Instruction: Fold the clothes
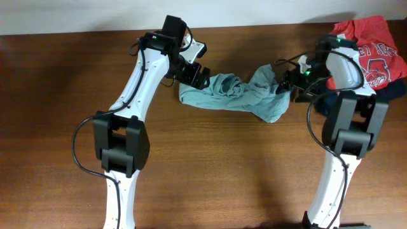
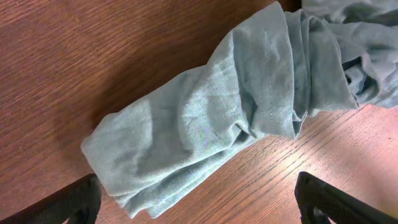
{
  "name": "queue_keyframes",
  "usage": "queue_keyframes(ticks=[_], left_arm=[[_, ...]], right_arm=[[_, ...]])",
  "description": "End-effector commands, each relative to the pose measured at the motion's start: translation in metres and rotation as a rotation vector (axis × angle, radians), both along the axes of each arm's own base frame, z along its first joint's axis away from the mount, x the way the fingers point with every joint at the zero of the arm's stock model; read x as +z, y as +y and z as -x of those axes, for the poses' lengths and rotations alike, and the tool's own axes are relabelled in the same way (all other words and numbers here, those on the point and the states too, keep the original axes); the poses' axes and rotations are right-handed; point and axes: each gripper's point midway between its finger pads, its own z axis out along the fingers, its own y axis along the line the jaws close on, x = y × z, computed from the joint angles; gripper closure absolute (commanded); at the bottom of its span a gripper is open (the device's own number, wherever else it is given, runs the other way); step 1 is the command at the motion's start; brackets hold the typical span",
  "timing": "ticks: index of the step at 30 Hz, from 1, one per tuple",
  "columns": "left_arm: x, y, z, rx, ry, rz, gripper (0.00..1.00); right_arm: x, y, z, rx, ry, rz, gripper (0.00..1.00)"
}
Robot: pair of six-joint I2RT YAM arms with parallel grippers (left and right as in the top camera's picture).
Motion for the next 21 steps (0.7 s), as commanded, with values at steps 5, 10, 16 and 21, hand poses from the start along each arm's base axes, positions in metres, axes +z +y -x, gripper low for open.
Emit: queue_keyframes(ticks=[5,10,16,21], left_arm=[[-0.003,-0.002,-0.001,-0.018,-0.005,-0.005,0.01],[-0.003,-0.002,-0.001,-0.018,-0.005,-0.005,0.01],[-0.003,-0.002,-0.001,-0.018,-0.005,-0.005,0.01],[-0.003,-0.002,-0.001,-0.018,-0.006,-0.005,0.01]], right_arm=[[0.013,0.028,-0.01,0.039,-0.057,0.024,0.65],[0.013,0.031,-0.013,0.038,-0.064,0.025,0.87],[0.019,0.022,-0.009,0.015,-0.053,0.016,0.96],[0.056,0.023,-0.013,0.022,-0.113,0.019,0.96]])
